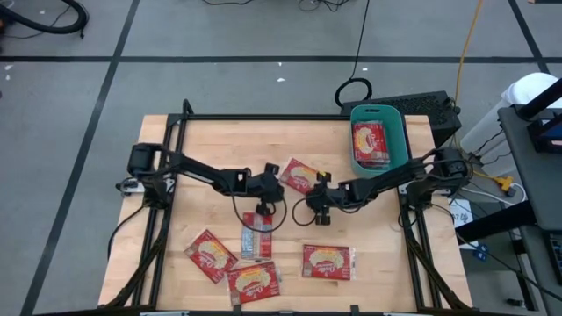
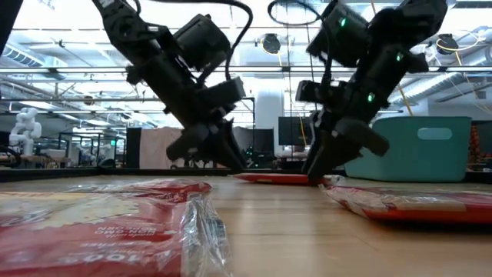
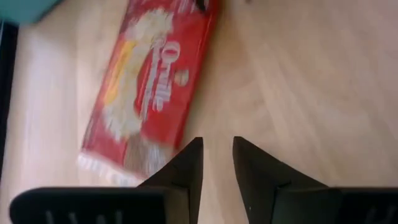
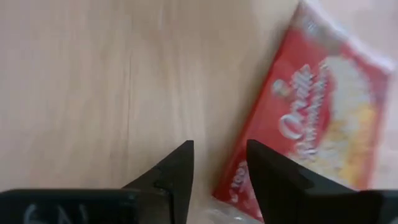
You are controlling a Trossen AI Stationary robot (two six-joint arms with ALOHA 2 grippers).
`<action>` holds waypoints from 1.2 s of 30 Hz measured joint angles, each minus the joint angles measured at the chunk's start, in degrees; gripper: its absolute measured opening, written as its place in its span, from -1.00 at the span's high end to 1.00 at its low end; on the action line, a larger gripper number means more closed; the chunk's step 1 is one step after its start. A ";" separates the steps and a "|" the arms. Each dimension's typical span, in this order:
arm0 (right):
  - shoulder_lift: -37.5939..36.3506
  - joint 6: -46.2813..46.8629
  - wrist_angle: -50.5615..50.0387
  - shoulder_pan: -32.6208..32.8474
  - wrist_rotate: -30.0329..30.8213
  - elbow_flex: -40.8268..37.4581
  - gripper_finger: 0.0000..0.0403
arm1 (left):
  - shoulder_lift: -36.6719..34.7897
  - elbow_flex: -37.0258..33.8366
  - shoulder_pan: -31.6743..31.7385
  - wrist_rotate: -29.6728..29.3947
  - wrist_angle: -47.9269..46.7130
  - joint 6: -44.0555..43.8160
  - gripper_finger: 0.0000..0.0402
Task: Sort popcorn bags into baskets
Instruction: Put the red popcorn bag into the green bin
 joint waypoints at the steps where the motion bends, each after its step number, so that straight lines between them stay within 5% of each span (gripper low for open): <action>1: -0.62 0.48 0.12 0.15 0.94 0.04 0.29 | -0.99 -0.01 0.05 -0.55 -1.60 -1.43 0.54; 8: -3.09 6.56 -7.37 -1.03 1.45 0.17 0.05 | -3.06 0.00 0.33 -1.87 -5.10 -9.62 0.54; 15: -0.75 5.92 -3.64 -2.52 2.53 -2.86 -0.08 | -3.04 -0.17 0.37 -2.38 -4.91 -14.02 0.54; 19: -0.27 5.83 -1.89 -2.61 4.41 -4.11 0.18 | -3.04 -0.15 0.37 -2.49 -4.57 -14.50 0.54; 25: -0.11 3.82 -2.13 -2.67 6.89 -4.28 0.90 | -3.04 -0.15 0.48 -2.50 -4.41 -14.50 0.54; 36: -6.33 4.19 -2.79 -2.88 4.17 -4.39 0.99 | -3.05 -0.15 0.04 -1.08 1.09 -13.68 0.54</action>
